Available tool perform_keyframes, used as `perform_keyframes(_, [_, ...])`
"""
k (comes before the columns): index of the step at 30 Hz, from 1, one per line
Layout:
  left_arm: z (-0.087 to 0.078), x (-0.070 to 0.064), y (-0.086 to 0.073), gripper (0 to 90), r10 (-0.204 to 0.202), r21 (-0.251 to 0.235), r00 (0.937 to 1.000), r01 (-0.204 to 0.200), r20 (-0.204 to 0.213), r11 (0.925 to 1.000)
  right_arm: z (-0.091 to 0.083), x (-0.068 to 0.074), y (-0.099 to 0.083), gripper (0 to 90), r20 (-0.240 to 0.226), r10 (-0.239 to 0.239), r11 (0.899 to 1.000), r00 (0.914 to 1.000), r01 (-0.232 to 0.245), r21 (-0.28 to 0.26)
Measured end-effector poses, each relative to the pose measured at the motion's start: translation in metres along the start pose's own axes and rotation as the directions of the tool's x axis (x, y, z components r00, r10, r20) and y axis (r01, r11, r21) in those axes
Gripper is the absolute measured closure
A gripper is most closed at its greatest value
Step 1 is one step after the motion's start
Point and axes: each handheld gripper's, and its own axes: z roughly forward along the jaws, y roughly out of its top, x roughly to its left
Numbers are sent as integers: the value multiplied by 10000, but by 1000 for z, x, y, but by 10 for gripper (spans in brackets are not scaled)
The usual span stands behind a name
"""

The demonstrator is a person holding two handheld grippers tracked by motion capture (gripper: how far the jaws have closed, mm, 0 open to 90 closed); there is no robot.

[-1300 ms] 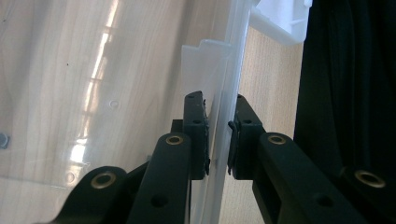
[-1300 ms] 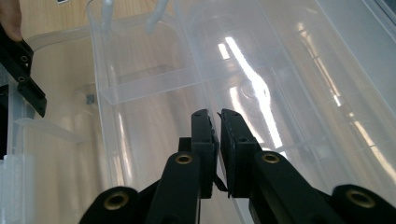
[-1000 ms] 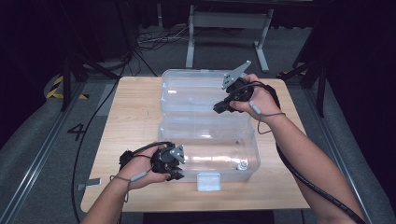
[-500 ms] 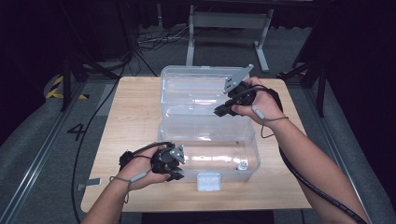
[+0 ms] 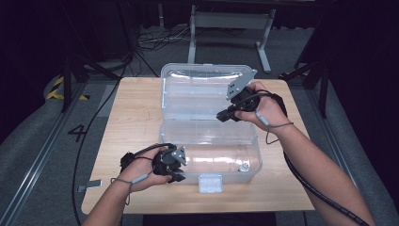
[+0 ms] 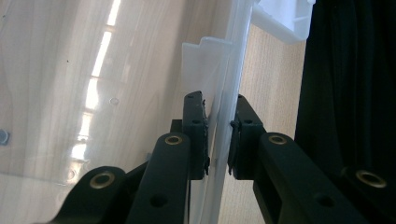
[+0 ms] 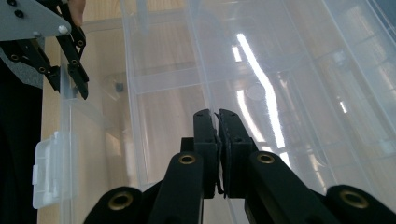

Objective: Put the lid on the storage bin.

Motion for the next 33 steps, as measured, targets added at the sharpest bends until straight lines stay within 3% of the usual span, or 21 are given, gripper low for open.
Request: perform_keyframes(33, [1,-2,2,801,34,254,9999,-29,-170,9997,-3,33,-12,889,-361,-381,9990,9986,372,-230])
